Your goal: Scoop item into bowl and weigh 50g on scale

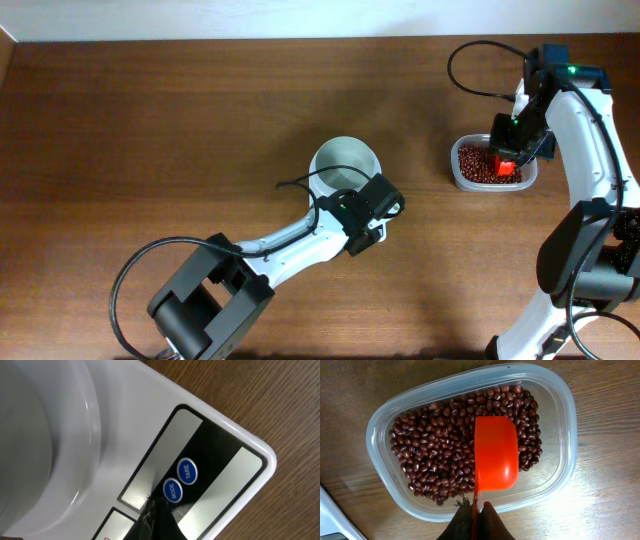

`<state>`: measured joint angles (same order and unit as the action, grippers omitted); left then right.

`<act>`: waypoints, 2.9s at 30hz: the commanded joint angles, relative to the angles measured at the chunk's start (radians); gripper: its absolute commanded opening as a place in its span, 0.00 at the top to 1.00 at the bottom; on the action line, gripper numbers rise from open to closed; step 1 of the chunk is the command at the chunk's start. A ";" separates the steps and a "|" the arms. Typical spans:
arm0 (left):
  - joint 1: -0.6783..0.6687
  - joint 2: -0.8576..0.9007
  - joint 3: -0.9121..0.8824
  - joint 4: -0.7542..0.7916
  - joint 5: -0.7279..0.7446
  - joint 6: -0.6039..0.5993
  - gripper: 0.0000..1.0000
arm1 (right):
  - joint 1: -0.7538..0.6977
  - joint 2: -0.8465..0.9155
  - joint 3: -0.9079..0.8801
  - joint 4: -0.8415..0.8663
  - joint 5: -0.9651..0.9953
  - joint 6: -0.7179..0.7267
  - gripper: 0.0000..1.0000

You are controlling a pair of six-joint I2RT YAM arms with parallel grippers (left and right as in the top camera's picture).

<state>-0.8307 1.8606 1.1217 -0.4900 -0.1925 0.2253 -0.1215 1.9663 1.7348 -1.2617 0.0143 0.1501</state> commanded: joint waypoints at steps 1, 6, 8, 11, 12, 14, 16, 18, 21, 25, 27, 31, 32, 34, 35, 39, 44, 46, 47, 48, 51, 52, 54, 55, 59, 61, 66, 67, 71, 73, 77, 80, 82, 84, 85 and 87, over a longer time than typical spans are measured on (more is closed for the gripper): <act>0.004 0.075 -0.012 -0.013 0.002 0.027 1.00 | 0.003 -0.007 -0.003 0.003 -0.002 -0.004 0.92; 0.004 0.087 -0.010 0.003 0.012 0.039 1.00 | 0.003 -0.007 -0.003 0.008 -0.002 -0.004 0.92; 0.004 0.093 -0.005 0.003 0.010 0.039 1.00 | 0.003 -0.007 -0.003 0.007 -0.002 -0.004 0.92; 0.004 0.092 0.017 -0.019 0.010 0.039 1.00 | 0.003 -0.007 -0.003 0.007 -0.002 -0.004 0.92; 0.002 0.087 0.038 -0.044 0.011 0.039 1.00 | 0.003 -0.007 -0.003 0.007 -0.002 -0.004 0.92; 0.002 0.053 0.080 -0.096 0.014 0.030 1.00 | 0.003 -0.007 -0.003 0.007 -0.002 -0.004 0.92; 0.002 -0.006 0.122 -0.154 0.025 0.030 1.00 | 0.003 -0.007 -0.003 0.007 -0.002 -0.004 0.92; 0.002 -0.090 0.167 -0.210 0.092 0.031 1.00 | 0.003 -0.007 -0.003 0.007 -0.002 -0.004 0.92; 0.003 -0.220 0.215 -0.272 0.201 0.030 1.00 | 0.003 -0.007 -0.003 0.006 -0.002 -0.004 0.92; 0.039 -0.356 0.233 -0.290 0.201 0.002 1.00 | 0.003 -0.007 -0.003 0.006 -0.002 -0.004 0.92; 0.116 -0.411 0.233 -0.281 0.201 -0.051 1.00 | 0.003 -0.007 -0.003 0.006 -0.002 -0.004 0.92; 0.367 -0.436 0.233 -0.225 0.201 -0.234 1.00 | 0.003 -0.007 -0.003 0.007 -0.002 -0.004 0.92; 0.463 -0.428 0.233 -0.197 0.201 -0.289 1.00 | 0.003 -0.007 -0.003 0.007 -0.002 -0.004 0.92; 0.604 -0.407 0.233 -0.141 0.201 -0.309 1.00 | 0.003 -0.007 -0.003 0.007 -0.002 -0.005 0.92; 0.658 -0.397 0.233 -0.114 0.200 -0.308 1.00 | 0.003 -0.007 -0.003 0.007 -0.002 -0.004 0.92; 0.900 -0.318 0.233 0.020 0.194 -0.308 1.00 | 0.003 -0.007 -0.003 0.002 -0.002 -0.004 0.96; 1.096 -0.203 0.233 0.185 0.195 -0.308 1.00 | 0.003 -0.007 -0.003 -0.016 -0.002 -0.004 0.96; 1.132 -0.176 0.233 0.220 0.197 -0.309 1.00 | 0.003 -0.007 -0.003 -0.015 -0.002 -0.003 0.96; 1.142 -0.172 0.233 0.223 0.197 -0.309 1.00 | 0.003 -0.007 -0.003 -0.016 -0.002 -0.003 0.96; 1.149 -0.169 0.233 0.222 0.197 -0.312 1.00 | 0.003 -0.007 -0.003 -0.016 -0.002 -0.003 0.96; 1.154 -0.168 0.233 0.197 0.198 -0.312 1.00 | 0.003 -0.007 -0.003 -0.017 -0.003 -0.003 0.96; 1.153 -0.168 0.233 0.182 0.198 -0.312 1.00 | 0.003 -0.007 -0.003 -0.017 -0.003 -0.003 0.96; 1.154 -0.168 0.233 0.147 0.198 -0.312 1.00 | 0.003 -0.007 -0.003 -0.016 -0.003 -0.003 0.96; 1.154 -0.168 0.233 0.124 0.198 -0.312 1.00 | 0.003 -0.007 -0.003 -0.017 -0.002 -0.004 0.96; 1.154 -0.168 0.233 0.047 0.198 -0.312 1.00 | 0.003 -0.007 -0.003 -0.016 -0.002 -0.004 0.96; 1.154 -0.168 0.233 -0.014 0.198 -0.312 1.00 | 0.003 -0.007 -0.003 -0.013 -0.002 -0.004 0.96; 1.152 -0.167 0.233 -0.166 0.373 -0.312 1.00 | 0.003 -0.007 -0.003 -0.016 -0.002 -0.004 0.96; 1.144 -0.167 0.233 -0.222 0.428 -0.312 1.00 | 0.003 -0.007 -0.003 -0.014 -0.002 -0.004 0.96; 1.043 -0.211 0.233 -0.432 0.553 -0.310 1.00 | 0.003 -0.007 -0.003 -0.006 -0.002 -0.004 0.96; 0.954 -0.287 0.233 -0.502 0.549 -0.272 1.00 | 0.003 -0.007 -0.003 -0.009 -0.002 -0.004 0.96; 0.750 -0.433 0.235 -0.547 0.515 -0.304 1.00 | 0.003 -0.007 -0.003 -0.006 -0.002 -0.004 0.96; 0.616 -0.461 0.261 -0.617 0.472 -0.320 1.00 | 0.003 -0.007 -0.003 -0.007 -0.002 -0.004 0.96; 0.523 -0.456 0.261 -0.641 0.406 -0.319 1.00 | 0.003 -0.007 -0.003 -0.006 -0.002 -0.004 0.96; 0.425 -0.442 0.258 -0.667 0.371 -0.344 1.00 | 0.003 -0.007 -0.003 -0.005 -0.002 -0.004 0.96; 0.382 -0.432 0.253 -0.684 0.318 -0.395 1.00 | 0.003 -0.007 -0.003 -0.005 -0.002 -0.004 0.96; 0.304 -0.403 0.224 -0.693 0.247 -0.486 1.00 | 0.003 -0.007 -0.003 -0.005 -0.002 -0.004 0.96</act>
<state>-0.4328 1.4204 1.3724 -1.1709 0.1944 -0.1265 -0.1215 1.9663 1.7313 -1.2697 0.0139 0.1497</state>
